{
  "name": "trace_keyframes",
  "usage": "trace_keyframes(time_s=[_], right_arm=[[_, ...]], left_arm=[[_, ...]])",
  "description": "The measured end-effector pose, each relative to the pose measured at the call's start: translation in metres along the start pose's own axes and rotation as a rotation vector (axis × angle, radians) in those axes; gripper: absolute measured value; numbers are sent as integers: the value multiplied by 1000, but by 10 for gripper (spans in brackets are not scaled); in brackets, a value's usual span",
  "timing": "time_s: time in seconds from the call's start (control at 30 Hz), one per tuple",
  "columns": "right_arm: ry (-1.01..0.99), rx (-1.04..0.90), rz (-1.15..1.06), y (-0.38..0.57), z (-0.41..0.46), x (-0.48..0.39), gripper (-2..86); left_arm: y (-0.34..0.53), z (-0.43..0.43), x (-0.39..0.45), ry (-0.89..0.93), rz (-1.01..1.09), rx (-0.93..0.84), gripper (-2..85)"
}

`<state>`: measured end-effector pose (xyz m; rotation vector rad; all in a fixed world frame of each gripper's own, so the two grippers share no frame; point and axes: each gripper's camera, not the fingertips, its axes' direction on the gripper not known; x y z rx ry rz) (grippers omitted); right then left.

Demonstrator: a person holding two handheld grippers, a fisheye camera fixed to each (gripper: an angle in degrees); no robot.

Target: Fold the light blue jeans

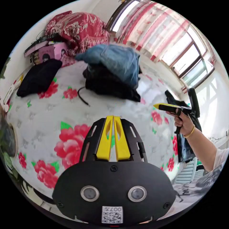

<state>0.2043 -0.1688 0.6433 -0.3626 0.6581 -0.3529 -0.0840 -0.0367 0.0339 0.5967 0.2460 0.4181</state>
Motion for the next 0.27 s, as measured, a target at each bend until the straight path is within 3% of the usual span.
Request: trace_keyframes(time_s=[0.1,0.17,0.27], right_arm=[[56,-295,37,151,68,0,76],[77,-178,37,249,28,-8,79],[273,-220,216,307,-35,24,84]], left_arm=[[98,30,-4,-48,3,-272,-9],[157,32,4,-77,45,-403,-9],[194,33,26,-138,141,-487,-10]])
